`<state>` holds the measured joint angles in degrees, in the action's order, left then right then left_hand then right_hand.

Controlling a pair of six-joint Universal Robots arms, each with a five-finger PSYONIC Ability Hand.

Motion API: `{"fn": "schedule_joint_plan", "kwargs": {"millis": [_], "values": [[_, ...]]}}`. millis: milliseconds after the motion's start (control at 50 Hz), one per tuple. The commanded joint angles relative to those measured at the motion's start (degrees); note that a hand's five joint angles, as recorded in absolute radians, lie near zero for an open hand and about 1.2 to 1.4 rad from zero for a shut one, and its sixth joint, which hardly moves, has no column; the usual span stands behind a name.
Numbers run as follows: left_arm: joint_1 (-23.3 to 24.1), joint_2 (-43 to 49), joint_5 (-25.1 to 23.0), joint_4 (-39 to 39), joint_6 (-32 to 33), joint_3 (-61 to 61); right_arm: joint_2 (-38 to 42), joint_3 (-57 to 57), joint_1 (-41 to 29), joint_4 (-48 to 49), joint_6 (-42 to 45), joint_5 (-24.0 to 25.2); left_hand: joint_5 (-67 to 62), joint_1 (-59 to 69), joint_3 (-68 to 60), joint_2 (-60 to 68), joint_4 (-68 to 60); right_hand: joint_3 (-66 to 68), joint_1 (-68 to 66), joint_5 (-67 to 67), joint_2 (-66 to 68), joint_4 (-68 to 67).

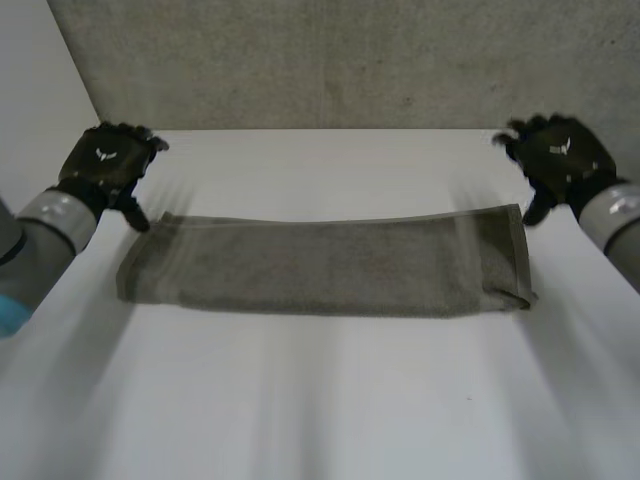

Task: Fold the towel.

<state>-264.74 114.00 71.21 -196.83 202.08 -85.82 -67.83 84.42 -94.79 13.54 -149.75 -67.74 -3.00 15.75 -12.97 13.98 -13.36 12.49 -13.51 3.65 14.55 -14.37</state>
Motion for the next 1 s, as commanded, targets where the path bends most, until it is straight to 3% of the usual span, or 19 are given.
{"fn": "schedule_joint_plan", "kwargs": {"millis": [20,120,200,440,700,1000], "values": [[-1.4,-7.0,-0.5,0.0,0.2,-12.7,-6.5,12.6,0.2,-6.0,-1.6,1.0,2.8,-5.5,3.0,-3.8,3.4,-2.5,2.1,-2.2,-3.1,4.4],[-1.7,-6.9,-0.1,0.0,0.3,-16.7,-6.3,18.1,0.6,-5.1,-0.9,1.5,2.3,-5.0,3.0,-3.3,3.4,-2.5,-14.0,13.9,13.0,4.4],[-1.7,-5.5,-0.1,0.0,0.3,-17.0,-4.7,18.7,1.1,-4.3,-0.8,2.8,2.1,-4.9,3.0,-3.1,3.4,-2.5,-18.3,18.1,17.2,4.4],[-1.7,2.2,0.0,-1.7,0.9,-15.6,5.3,16.7,3.8,1.1,3.0,4.1,1.9,-4.7,3.0,-2.9,3.4,-2.5,-18.4,18.3,17.4,4.4],[-3.7,7.4,3.1,-3.7,4.9,-11.9,6.7,14.4,9.8,1.8,7.5,5.3,1.9,-4.7,3.0,-2.9,3.4,-2.5,-17.8,17.6,16.7,4.4],[-3.4,7.9,3.4,-3.7,6.6,-12.3,6.0,16.7,9.3,1.7,7.7,6.2,1.9,-4.7,3.0,-2.9,3.4,-2.5,-15.6,15.4,14.5,4.4]]}}
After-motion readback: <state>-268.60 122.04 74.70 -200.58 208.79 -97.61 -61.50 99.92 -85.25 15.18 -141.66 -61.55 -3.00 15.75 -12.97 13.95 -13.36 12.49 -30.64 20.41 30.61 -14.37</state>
